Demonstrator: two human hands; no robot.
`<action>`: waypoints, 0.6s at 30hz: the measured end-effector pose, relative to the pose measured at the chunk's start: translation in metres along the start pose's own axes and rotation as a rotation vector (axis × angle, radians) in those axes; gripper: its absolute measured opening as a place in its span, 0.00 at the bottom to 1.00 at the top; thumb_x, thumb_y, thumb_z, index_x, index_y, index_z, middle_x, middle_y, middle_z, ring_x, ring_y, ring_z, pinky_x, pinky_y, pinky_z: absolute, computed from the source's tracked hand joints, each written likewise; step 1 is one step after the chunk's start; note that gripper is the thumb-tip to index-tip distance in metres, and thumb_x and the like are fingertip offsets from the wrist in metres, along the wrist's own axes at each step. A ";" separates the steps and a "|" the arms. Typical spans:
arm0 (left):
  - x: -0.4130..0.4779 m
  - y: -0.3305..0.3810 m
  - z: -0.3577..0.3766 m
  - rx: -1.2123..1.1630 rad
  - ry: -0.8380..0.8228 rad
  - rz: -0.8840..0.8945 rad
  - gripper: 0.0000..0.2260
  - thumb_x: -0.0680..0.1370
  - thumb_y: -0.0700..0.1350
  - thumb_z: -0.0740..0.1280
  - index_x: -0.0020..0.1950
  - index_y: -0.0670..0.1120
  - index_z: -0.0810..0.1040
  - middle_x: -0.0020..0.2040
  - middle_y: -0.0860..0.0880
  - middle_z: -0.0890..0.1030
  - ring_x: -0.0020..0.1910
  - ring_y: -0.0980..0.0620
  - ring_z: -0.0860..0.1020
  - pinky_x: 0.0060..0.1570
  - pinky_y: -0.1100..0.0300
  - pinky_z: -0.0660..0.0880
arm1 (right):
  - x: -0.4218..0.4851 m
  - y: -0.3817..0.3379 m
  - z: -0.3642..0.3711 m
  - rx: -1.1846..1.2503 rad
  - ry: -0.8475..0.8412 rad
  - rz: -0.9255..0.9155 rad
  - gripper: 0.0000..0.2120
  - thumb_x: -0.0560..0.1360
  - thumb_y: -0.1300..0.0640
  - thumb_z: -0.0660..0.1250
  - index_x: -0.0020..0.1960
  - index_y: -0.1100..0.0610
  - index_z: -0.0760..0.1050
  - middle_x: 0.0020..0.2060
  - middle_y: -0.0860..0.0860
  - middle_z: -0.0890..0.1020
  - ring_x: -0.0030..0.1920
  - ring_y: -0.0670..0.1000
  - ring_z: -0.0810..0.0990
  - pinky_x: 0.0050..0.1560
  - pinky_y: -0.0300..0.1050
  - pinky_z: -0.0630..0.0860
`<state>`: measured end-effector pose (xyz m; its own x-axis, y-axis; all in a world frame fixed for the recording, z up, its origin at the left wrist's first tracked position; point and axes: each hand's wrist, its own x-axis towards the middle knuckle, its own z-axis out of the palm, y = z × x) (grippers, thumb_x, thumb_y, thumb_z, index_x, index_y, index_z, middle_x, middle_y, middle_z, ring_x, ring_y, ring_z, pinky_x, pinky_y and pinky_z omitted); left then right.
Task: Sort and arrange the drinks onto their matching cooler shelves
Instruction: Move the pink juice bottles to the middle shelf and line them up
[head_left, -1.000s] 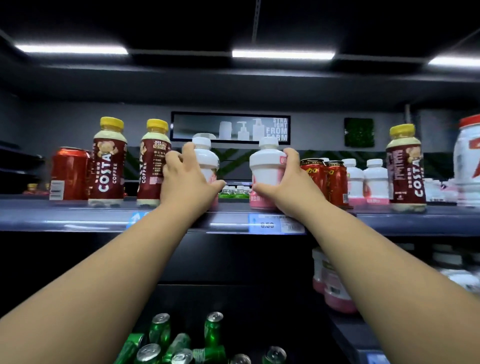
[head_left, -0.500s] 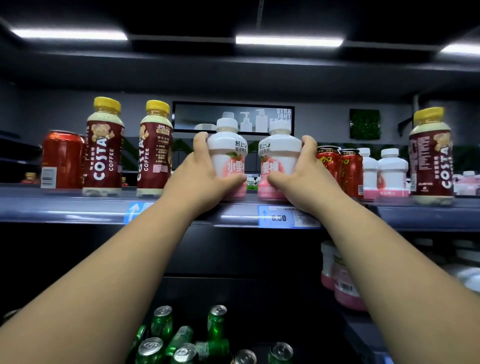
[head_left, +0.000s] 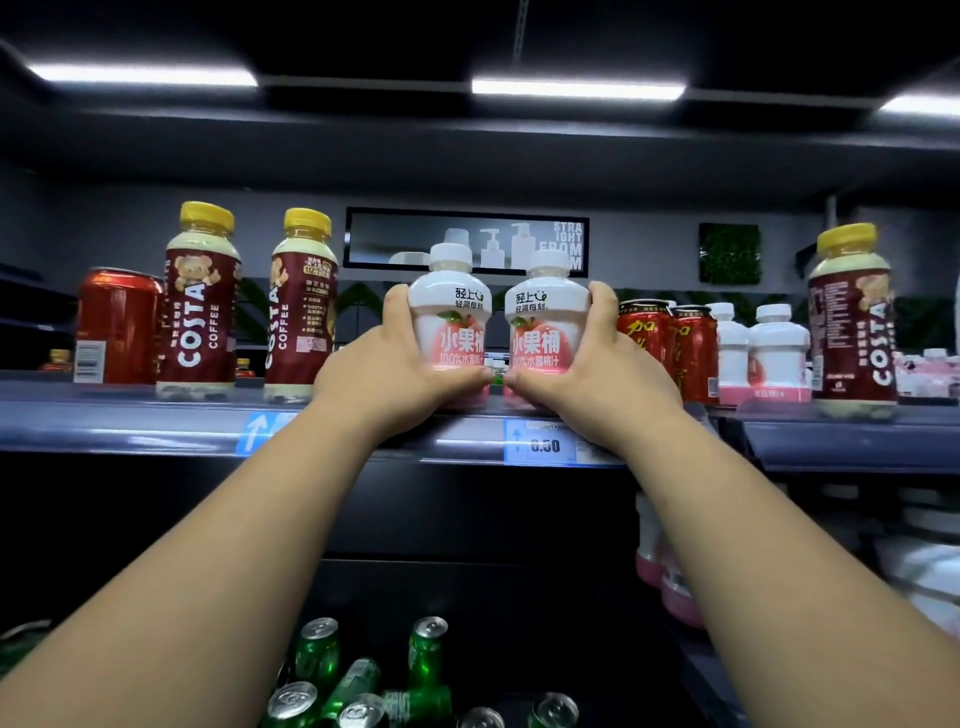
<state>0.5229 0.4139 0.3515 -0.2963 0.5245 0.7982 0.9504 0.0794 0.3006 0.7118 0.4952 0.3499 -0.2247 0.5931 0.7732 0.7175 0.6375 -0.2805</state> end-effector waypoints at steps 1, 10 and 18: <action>0.000 0.000 -0.001 -0.016 -0.007 0.002 0.46 0.63 0.73 0.68 0.72 0.52 0.55 0.58 0.49 0.80 0.53 0.44 0.80 0.52 0.46 0.76 | 0.000 0.001 0.000 0.006 0.000 0.000 0.56 0.68 0.29 0.69 0.79 0.50 0.38 0.61 0.55 0.80 0.54 0.60 0.81 0.52 0.55 0.78; -0.002 0.000 -0.001 -0.033 -0.060 0.018 0.49 0.60 0.76 0.68 0.71 0.54 0.55 0.59 0.51 0.80 0.55 0.45 0.80 0.54 0.46 0.77 | 0.001 0.001 0.001 -0.003 0.007 0.009 0.56 0.66 0.25 0.68 0.79 0.49 0.41 0.58 0.54 0.81 0.53 0.60 0.81 0.50 0.56 0.80; -0.008 -0.005 0.000 -0.148 0.105 0.064 0.42 0.63 0.72 0.72 0.67 0.53 0.57 0.60 0.49 0.80 0.55 0.45 0.80 0.53 0.45 0.77 | -0.005 0.009 0.000 0.206 0.150 -0.034 0.48 0.69 0.30 0.71 0.78 0.48 0.51 0.54 0.50 0.82 0.44 0.54 0.78 0.40 0.48 0.73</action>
<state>0.5205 0.4095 0.3437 -0.2513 0.4329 0.8657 0.9456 -0.0809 0.3150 0.7192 0.4975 0.3432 -0.1354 0.4997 0.8555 0.5580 0.7520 -0.3509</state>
